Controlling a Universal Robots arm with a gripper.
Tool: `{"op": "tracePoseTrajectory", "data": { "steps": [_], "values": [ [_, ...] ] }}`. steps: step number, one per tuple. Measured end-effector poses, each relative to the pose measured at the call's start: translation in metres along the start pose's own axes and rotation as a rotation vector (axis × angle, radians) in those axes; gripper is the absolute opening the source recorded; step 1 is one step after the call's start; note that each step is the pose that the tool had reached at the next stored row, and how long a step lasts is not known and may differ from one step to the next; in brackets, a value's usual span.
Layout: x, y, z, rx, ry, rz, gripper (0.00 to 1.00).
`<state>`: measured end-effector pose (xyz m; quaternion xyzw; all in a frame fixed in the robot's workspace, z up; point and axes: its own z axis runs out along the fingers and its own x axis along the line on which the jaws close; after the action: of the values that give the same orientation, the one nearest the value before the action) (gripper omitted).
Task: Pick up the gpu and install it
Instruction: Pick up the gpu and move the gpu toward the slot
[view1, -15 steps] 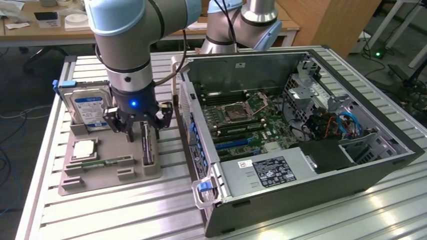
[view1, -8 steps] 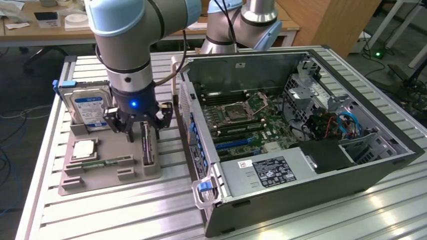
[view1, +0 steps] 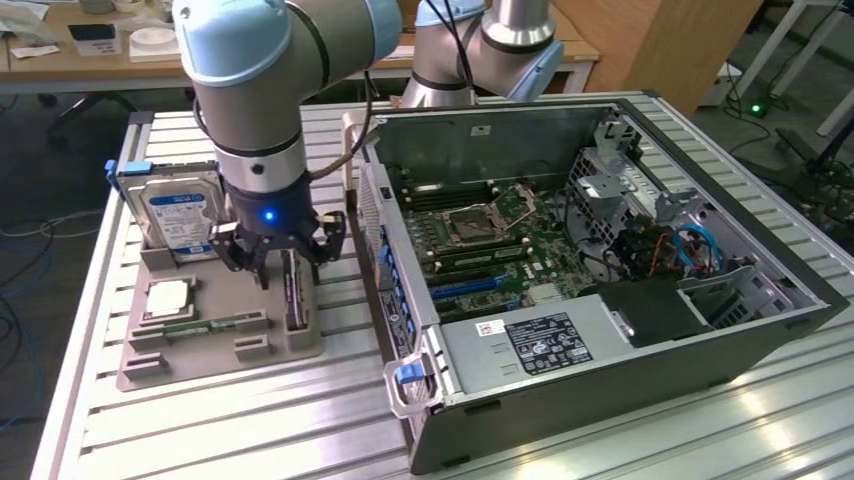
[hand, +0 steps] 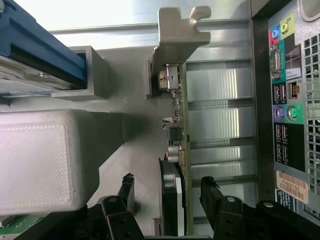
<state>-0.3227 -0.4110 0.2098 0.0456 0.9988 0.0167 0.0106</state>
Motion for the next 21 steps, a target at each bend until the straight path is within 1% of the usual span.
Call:
{"op": "tracePoseTrajectory", "data": {
  "steps": [4,12,14,15,19,20,21],
  "values": [
    [0.0001,-0.0004,0.006,-0.0001,0.0003,0.0,0.65],
    [0.0001,-0.0004,0.006,0.0,0.0004,0.0,0.65],
    [0.0001,-0.0004,0.006,0.0,0.0004,0.0,0.63],
    [0.0001,-0.0004,0.0061,-0.0001,0.0004,0.0,0.56],
    [0.0001,-0.0004,0.006,0.0,0.0004,0.0,0.55],
    [0.0001,-0.0004,0.006,0.0,0.0004,0.0,0.48],
    [0.0001,-0.0004,0.0061,0.0,0.0004,0.0,0.48]
  ]
}}
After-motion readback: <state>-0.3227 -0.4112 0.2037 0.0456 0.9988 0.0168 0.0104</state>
